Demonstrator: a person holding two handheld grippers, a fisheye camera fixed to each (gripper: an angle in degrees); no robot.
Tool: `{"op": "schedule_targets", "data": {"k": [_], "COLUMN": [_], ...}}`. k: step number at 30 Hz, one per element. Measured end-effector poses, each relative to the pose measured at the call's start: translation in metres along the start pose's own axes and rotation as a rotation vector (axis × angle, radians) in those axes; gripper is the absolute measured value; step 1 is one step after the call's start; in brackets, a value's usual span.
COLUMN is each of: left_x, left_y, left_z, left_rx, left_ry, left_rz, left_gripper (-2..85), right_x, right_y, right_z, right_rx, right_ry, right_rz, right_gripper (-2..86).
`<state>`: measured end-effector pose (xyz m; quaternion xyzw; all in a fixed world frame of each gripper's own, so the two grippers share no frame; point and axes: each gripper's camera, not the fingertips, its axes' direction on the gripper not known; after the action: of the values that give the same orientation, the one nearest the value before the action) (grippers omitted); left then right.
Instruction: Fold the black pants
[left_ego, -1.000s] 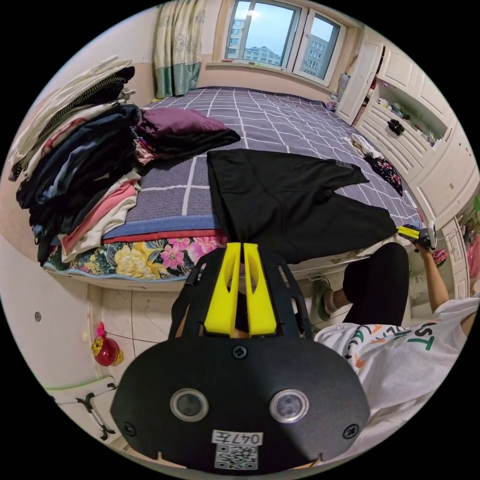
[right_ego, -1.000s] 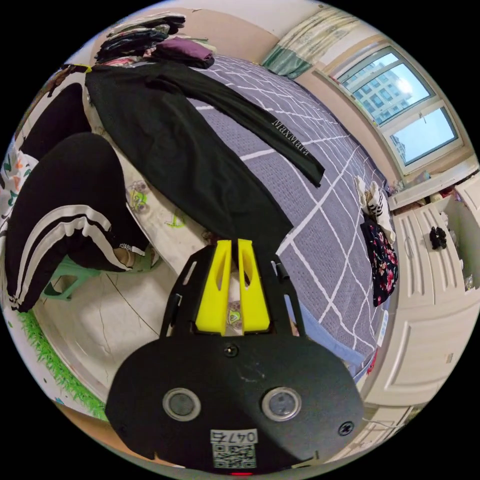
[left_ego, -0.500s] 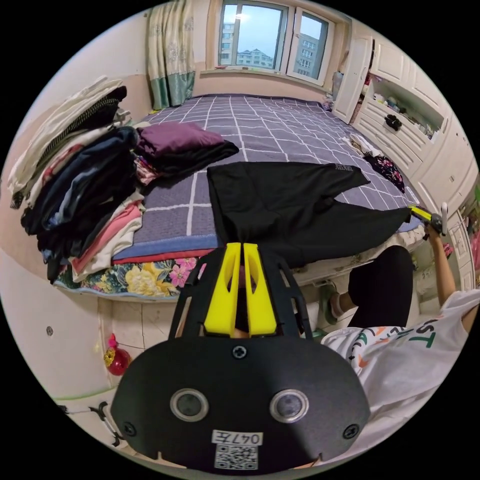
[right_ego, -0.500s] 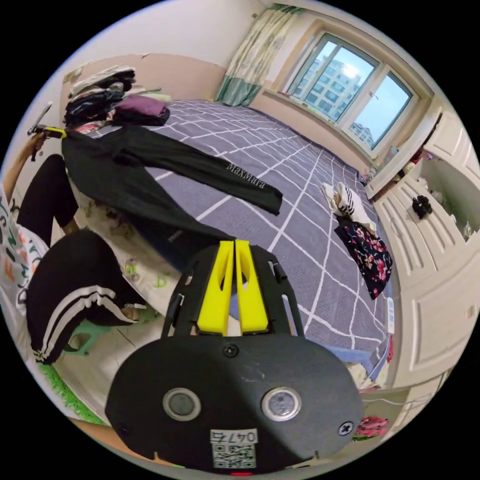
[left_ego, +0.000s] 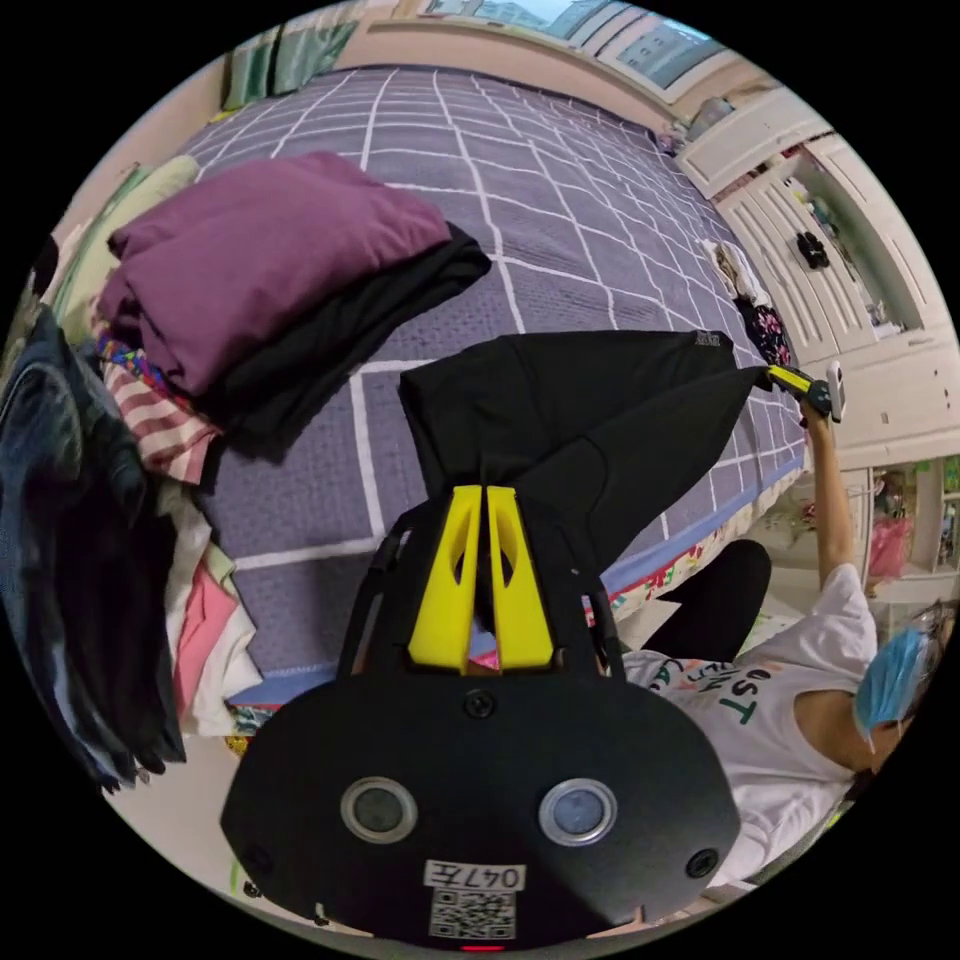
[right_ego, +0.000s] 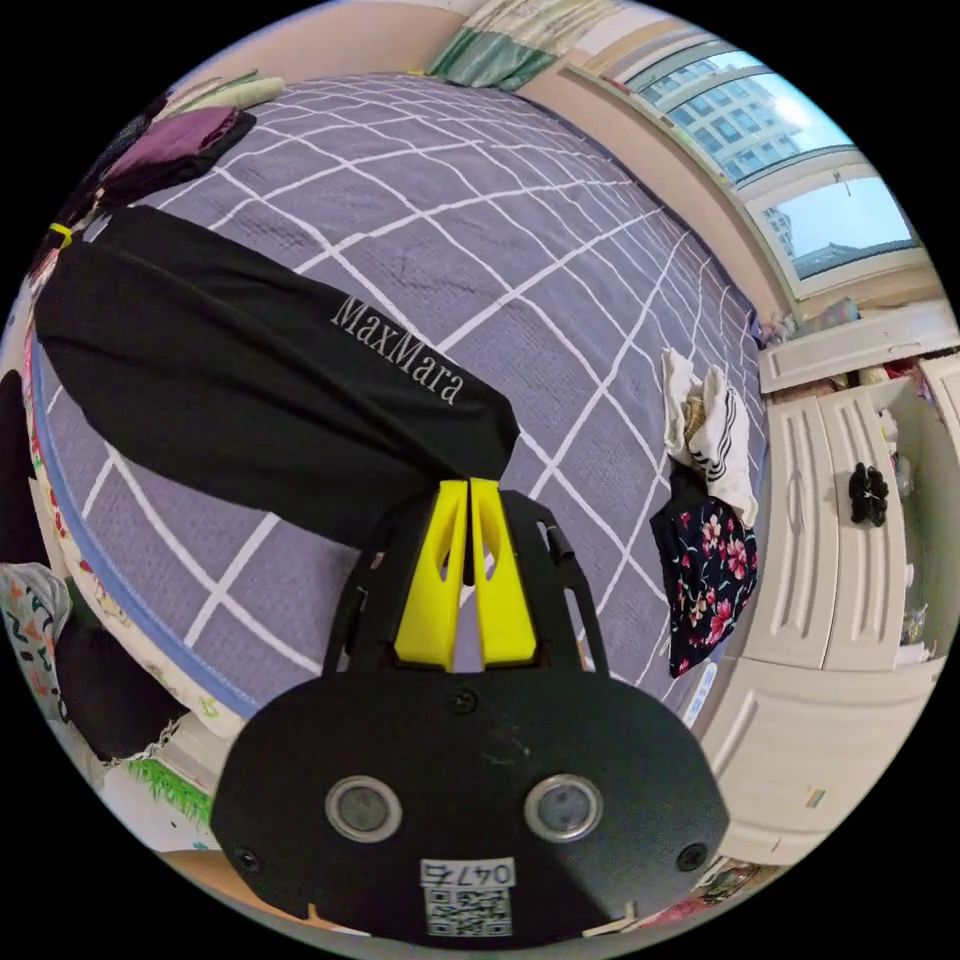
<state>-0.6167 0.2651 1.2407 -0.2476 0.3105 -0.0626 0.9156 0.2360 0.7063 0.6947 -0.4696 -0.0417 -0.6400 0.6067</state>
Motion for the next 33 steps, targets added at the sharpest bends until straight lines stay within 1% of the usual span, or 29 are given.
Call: {"op": "schedule_targets", "data": {"k": [2, 8, 13, 16, 18, 21, 24, 27, 29, 30, 31, 33], "left_x": [-0.011, -0.016, -0.023, -0.024, -0.023, -0.022, -0.014, 0.006, 0.018, 0.026, 0.031, 0.045], "left_y": [-0.022, -0.066, -0.089, -0.098, -0.101, -0.097, -0.081, -0.052, -0.038, -0.028, -0.023, 0.001], "left_z": [0.006, 0.018, 0.026, 0.031, 0.034, 0.021, -0.008, -0.030, -0.027, -0.023, -0.020, -0.008], "left_rx": [-0.017, -0.023, -0.002, 0.003, 0.003, 0.053, 0.144, 0.217, 0.193, 0.189, 0.201, 0.292], "left_ry": [0.008, -0.052, -0.041, -0.049, -0.122, -0.237, -0.279, -0.300, -0.309, -0.323, -0.331, -0.353], "left_rz": [-0.018, 0.001, -0.002, 0.007, 0.010, -0.004, 0.009, 0.063, 0.098, 0.110, 0.114, 0.080], "left_gripper": [-0.4, -0.3, 0.7, 3.4, 7.1, 7.5, 7.8, 7.9, 8.0, 7.9, 7.9, 7.7], "right_x": [0.006, 0.012, 0.013, 0.012, 0.011, 0.012, 0.020, 0.018, -0.010, -0.020, -0.044, -0.084], "right_y": [-0.041, -0.116, -0.153, -0.167, -0.173, -0.178, -0.174, -0.162, -0.160, -0.163, -0.173, -0.196], "right_z": [0.026, 0.064, 0.095, 0.110, 0.119, 0.129, 0.127, 0.103, 0.068, 0.059, 0.042, 0.018], "right_rx": [-0.062, -0.114, -0.154, -0.147, -0.141, -0.138, -0.081, 0.060, 0.272, 0.321, 0.398, 0.495], "right_ry": [-0.010, -0.005, -0.022, -0.043, -0.064, -0.059, -0.085, 0.012, 0.076, 0.066, 0.021, -0.092], "right_rz": [-0.020, -0.041, -0.030, 0.001, 0.025, 0.085, 0.169, 0.261, 0.208, 0.173, 0.090, -0.029], "right_gripper": [-0.5, -0.5, -0.4, 0.4, 1.9, 5.4, 6.1, 4.4, 3.6, 3.5, 3.6, 3.8]}}
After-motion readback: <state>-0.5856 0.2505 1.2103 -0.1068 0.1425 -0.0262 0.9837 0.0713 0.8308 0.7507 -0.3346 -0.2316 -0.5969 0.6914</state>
